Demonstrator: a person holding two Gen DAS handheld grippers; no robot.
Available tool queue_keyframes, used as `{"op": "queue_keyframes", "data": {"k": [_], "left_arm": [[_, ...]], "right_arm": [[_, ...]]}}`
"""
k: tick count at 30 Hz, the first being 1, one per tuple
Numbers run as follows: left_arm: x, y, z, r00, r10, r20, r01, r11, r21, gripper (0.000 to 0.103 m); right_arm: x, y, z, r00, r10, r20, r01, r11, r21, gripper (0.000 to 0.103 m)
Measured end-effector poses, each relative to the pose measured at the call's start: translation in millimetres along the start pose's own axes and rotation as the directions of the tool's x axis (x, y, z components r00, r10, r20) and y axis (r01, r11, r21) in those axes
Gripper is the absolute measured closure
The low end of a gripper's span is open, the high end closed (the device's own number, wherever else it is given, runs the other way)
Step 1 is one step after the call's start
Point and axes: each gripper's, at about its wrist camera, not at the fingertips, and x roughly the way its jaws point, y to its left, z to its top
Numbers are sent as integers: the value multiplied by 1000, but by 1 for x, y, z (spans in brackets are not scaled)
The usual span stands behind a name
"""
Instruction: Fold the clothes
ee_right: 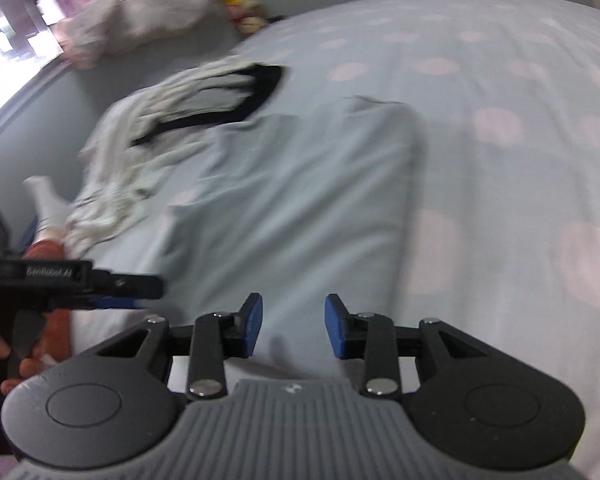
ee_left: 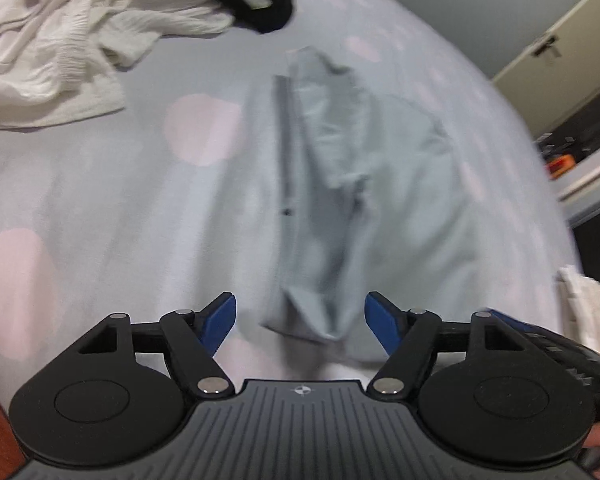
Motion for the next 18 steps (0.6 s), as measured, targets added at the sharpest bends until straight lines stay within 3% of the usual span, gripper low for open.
{"op": "queue_keyframes", "data": {"k": [8, 12, 18], "left_arm": [[1, 9, -3, 997, 76, 32, -77, 997, 26, 54], [-14, 10, 1, 988, 140, 70, -142, 990, 21, 54], [-35, -8, 21, 985, 4, 171, -17, 997, 79, 46]], "right_arm": [[7, -32, -8, 998, -52, -45, 56, 993, 103, 65], [3, -35, -5, 997, -69, -30, 72, 991, 109, 65], [-1, -32, 8, 997, -68, 25, 65, 994, 93, 65]]}}
